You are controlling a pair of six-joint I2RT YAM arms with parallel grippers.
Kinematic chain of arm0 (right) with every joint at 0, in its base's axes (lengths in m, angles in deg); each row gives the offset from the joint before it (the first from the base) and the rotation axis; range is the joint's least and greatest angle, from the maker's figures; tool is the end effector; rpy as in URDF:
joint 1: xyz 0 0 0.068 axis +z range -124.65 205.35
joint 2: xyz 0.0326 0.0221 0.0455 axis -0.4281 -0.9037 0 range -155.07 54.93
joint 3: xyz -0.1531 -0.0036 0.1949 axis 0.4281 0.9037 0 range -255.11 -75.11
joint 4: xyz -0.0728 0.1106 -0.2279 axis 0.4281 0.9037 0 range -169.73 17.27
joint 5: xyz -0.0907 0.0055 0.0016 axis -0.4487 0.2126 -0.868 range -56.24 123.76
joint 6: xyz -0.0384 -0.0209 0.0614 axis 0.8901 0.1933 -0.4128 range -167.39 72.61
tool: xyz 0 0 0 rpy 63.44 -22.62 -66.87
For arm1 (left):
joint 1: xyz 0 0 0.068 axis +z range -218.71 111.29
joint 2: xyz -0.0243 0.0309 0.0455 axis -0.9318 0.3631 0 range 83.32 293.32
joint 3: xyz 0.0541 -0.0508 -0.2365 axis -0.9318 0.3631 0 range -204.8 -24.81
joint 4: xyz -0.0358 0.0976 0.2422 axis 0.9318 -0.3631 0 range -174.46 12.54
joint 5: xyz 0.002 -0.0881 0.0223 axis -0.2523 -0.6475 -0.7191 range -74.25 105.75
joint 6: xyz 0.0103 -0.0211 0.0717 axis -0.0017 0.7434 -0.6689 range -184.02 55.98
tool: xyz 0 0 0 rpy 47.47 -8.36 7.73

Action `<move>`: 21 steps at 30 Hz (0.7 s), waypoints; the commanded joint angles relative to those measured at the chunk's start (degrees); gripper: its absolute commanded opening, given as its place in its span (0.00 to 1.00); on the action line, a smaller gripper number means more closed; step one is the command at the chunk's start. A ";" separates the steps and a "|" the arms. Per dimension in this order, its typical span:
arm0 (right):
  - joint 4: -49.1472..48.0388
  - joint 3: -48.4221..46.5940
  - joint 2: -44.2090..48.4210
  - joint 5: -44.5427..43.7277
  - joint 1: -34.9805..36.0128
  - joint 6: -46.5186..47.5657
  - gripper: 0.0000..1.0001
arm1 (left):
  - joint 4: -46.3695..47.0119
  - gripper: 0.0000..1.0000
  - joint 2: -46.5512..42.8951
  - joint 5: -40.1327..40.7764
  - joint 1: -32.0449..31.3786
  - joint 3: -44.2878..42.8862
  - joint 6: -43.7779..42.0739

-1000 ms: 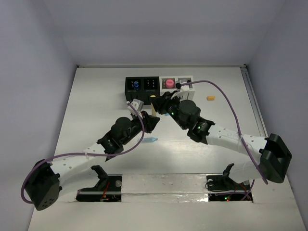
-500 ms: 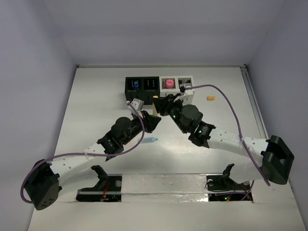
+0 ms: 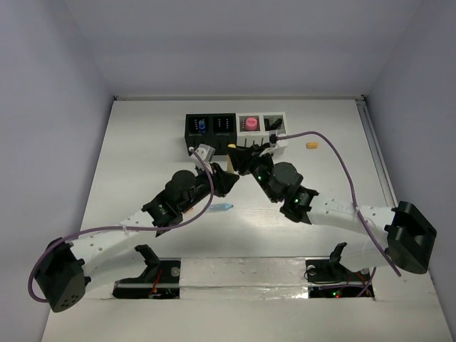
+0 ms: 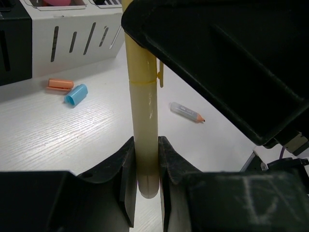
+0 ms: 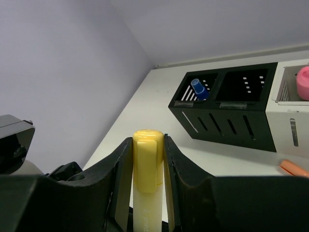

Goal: Sort the stationery into containers
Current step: Close the pen cap on the pen.

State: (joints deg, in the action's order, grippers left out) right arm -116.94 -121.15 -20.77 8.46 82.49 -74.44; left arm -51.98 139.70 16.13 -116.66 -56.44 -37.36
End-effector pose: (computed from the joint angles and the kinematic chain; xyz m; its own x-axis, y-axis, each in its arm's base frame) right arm 0.2051 0.2676 0.2913 -0.1773 0.4833 -0.8573 -0.5040 0.7036 0.5008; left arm 0.1848 -0.2043 0.2646 -0.3235 -0.3112 -0.8936 0.6636 0.5986 -0.4487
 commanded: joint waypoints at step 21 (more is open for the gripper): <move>11.02 6.05 2.58 12.64 3.41 -5.20 0.00 | 3.27 0.00 -7.25 3.31 1.80 -10.46 -2.74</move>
State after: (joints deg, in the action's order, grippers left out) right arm -114.99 -119.40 -17.10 13.82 82.75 -76.47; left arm -61.54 136.03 13.18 -116.66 -59.48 -38.11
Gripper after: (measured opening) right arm 0.332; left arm 0.155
